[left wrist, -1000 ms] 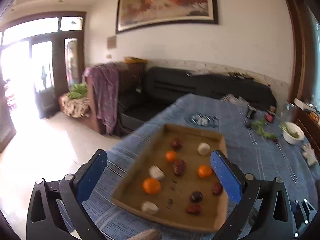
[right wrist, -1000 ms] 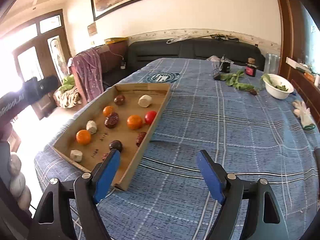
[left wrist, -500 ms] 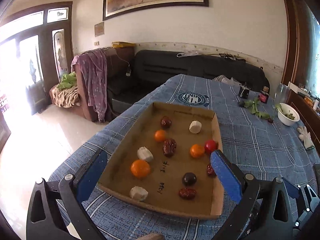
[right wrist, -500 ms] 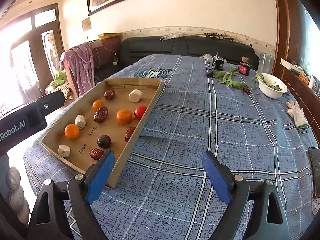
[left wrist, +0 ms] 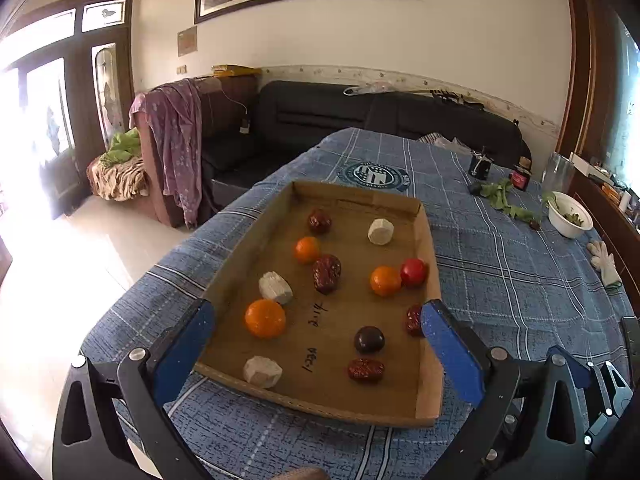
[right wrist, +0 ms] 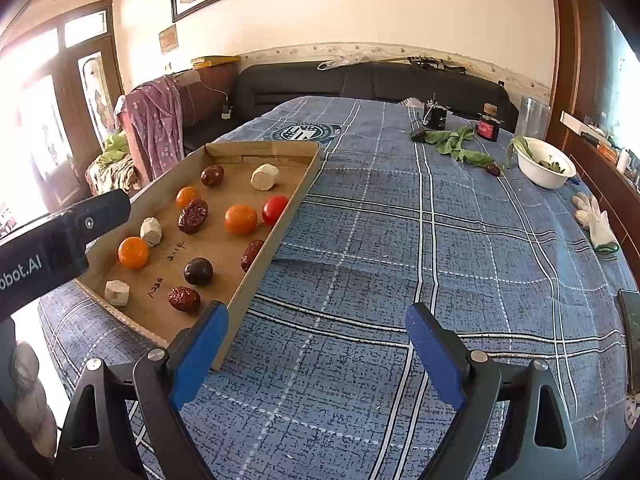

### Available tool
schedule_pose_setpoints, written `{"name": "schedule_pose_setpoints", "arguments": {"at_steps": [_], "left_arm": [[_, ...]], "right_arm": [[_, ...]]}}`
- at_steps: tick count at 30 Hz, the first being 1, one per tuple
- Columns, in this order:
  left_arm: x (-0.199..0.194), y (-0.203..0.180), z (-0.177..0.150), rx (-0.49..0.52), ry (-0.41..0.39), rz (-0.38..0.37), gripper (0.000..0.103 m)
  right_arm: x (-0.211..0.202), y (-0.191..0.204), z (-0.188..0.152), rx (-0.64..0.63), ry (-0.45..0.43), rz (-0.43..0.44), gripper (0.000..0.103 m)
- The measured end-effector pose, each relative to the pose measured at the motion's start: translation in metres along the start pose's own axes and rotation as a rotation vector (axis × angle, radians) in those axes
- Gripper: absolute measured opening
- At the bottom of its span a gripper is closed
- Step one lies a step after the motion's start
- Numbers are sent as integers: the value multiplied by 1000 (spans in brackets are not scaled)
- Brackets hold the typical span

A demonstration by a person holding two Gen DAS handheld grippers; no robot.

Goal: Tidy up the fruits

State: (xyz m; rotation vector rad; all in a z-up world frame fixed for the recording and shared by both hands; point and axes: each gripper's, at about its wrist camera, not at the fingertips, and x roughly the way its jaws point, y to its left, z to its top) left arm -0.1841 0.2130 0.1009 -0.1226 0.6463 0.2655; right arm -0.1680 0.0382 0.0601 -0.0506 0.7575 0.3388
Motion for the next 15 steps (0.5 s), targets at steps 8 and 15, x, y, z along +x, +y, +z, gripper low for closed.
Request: {"name": "schedule_pose_setpoints", "arguments": {"at_steps": [8,15], "left_arm": [[4,-5,-3,13,24,-21,103],[4,-7,-3,9,40,-49,103]], "right_arm": [[4,0,-2,2,17,-4,94],[6,-3,-2,9,28,-18,95]]}}
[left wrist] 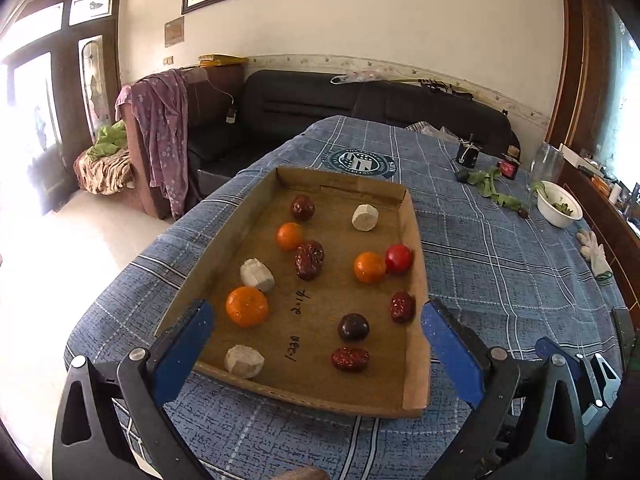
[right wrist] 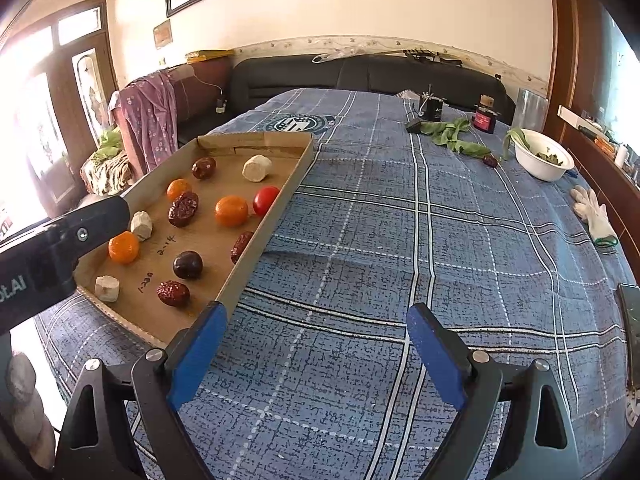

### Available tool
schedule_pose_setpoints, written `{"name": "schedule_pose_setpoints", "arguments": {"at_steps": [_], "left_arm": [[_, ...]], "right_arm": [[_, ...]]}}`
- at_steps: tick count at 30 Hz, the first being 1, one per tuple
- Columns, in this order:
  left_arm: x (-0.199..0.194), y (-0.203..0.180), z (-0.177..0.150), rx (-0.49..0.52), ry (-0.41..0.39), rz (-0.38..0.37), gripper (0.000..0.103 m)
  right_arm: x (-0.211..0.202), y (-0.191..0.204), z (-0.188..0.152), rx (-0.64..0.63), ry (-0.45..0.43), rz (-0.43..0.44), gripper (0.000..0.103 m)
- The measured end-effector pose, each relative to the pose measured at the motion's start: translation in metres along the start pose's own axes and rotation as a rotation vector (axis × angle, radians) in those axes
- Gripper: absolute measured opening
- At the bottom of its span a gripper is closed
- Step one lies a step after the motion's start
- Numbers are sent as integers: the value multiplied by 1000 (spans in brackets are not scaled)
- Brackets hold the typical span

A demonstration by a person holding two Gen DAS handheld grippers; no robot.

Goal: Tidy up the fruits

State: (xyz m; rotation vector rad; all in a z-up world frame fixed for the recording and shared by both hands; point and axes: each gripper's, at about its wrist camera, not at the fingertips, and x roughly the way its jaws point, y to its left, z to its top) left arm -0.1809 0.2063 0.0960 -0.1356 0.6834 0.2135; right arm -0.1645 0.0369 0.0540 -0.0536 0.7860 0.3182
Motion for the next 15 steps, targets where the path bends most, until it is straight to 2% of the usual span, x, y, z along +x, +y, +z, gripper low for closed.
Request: {"name": "schedule_pose_setpoints", "arguments": {"at_steps": [15], "left_arm": [[1,-2,-4,-2,24,-40,103]], "right_arm": [[1,3,-2,-6,6,-10,95]]}}
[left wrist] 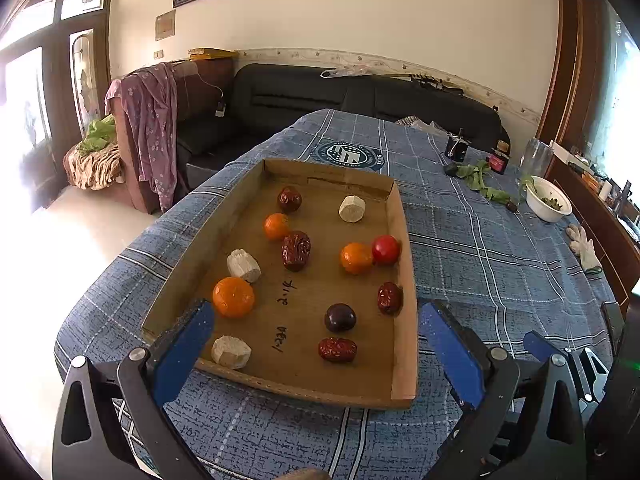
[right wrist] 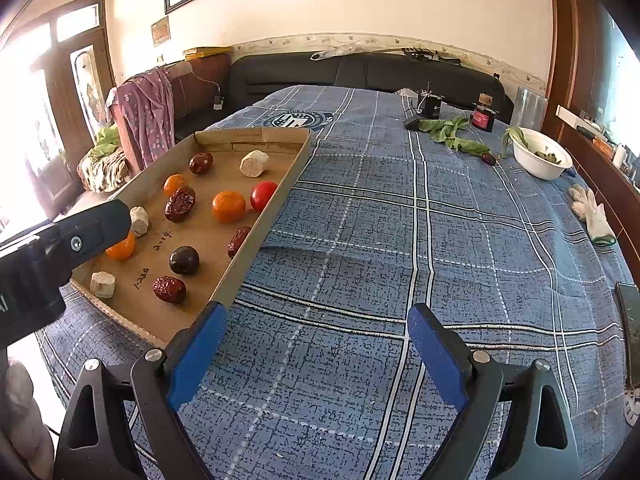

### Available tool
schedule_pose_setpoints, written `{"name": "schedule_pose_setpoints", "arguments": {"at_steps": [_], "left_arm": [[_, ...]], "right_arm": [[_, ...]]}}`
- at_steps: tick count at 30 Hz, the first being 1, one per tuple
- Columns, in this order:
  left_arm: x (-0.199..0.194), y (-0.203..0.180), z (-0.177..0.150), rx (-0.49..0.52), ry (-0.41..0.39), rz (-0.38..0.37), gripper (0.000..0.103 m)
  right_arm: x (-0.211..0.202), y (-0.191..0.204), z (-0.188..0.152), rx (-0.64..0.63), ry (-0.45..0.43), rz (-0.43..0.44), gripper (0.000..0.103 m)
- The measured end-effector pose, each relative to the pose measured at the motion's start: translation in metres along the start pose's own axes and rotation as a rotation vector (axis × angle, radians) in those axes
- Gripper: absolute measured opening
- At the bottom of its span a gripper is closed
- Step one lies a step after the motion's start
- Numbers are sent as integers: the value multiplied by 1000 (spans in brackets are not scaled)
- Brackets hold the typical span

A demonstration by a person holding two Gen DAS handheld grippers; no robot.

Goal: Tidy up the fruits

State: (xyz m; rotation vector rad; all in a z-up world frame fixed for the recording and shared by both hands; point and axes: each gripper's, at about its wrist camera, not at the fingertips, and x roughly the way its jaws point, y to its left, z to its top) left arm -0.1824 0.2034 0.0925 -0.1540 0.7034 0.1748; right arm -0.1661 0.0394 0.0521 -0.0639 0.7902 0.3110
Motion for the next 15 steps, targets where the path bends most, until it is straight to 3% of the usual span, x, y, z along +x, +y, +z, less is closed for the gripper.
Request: {"name": "schedule_pose_setpoints", "arguments": {"at_steps": [15], "left_arm": [[5,4,-3,-19,24,-11,103]], "right_arm": [[4,4,-3,-10,15,-3,95]]}}
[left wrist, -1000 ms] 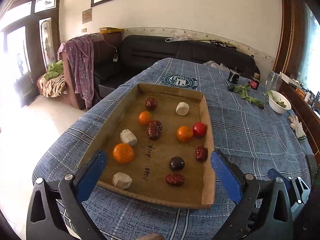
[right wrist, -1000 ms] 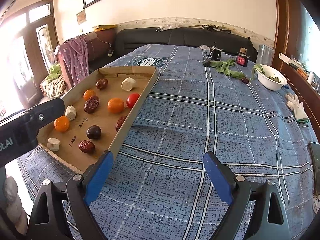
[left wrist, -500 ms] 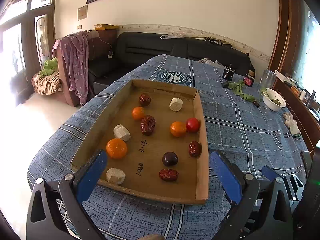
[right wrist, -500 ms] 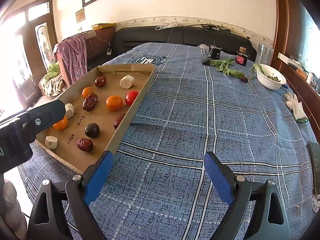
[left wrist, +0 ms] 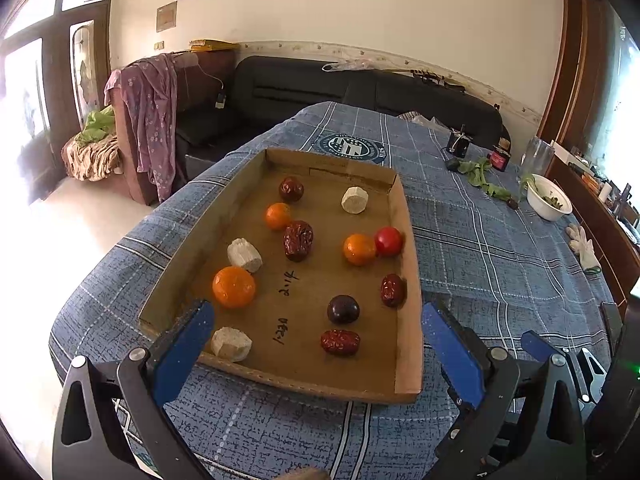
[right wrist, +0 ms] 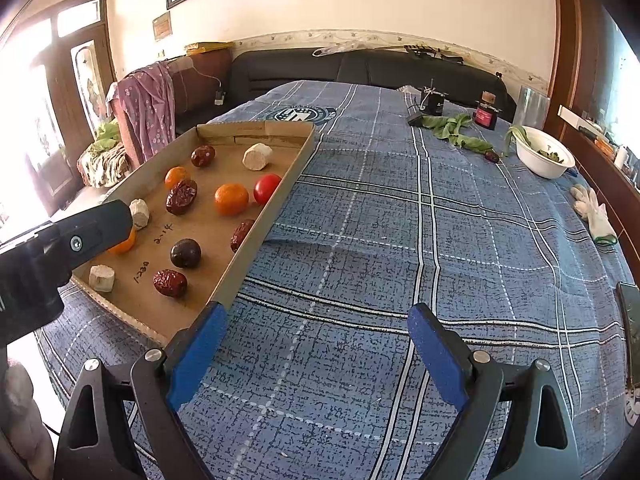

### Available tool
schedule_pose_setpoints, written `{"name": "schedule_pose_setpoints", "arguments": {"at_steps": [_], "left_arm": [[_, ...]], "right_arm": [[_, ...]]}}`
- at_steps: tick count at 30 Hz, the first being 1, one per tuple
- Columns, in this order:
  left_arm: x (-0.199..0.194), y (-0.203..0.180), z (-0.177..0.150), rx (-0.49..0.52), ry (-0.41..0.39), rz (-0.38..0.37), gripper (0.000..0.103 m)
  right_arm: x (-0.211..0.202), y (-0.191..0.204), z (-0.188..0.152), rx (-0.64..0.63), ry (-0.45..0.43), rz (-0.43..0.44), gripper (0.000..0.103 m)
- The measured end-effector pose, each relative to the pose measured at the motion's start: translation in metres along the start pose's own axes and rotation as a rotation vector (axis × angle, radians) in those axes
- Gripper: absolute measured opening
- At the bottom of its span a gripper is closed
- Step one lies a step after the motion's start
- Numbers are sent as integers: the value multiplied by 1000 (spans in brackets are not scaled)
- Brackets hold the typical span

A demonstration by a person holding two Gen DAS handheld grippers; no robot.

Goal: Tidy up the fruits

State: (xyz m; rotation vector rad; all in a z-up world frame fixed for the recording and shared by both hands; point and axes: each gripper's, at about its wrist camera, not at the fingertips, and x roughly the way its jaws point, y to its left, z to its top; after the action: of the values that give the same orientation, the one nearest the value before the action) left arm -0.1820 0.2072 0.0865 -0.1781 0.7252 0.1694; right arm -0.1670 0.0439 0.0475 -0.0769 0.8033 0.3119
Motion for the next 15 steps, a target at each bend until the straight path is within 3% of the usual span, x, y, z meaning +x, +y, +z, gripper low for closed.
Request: {"name": "schedule_pose_setpoints", "arguments": {"at_steps": [15], "left_arm": [[7,4,-3,-17,20,-4,103]], "right_arm": [[4,2,-1,-12,11,-6,95]]}}
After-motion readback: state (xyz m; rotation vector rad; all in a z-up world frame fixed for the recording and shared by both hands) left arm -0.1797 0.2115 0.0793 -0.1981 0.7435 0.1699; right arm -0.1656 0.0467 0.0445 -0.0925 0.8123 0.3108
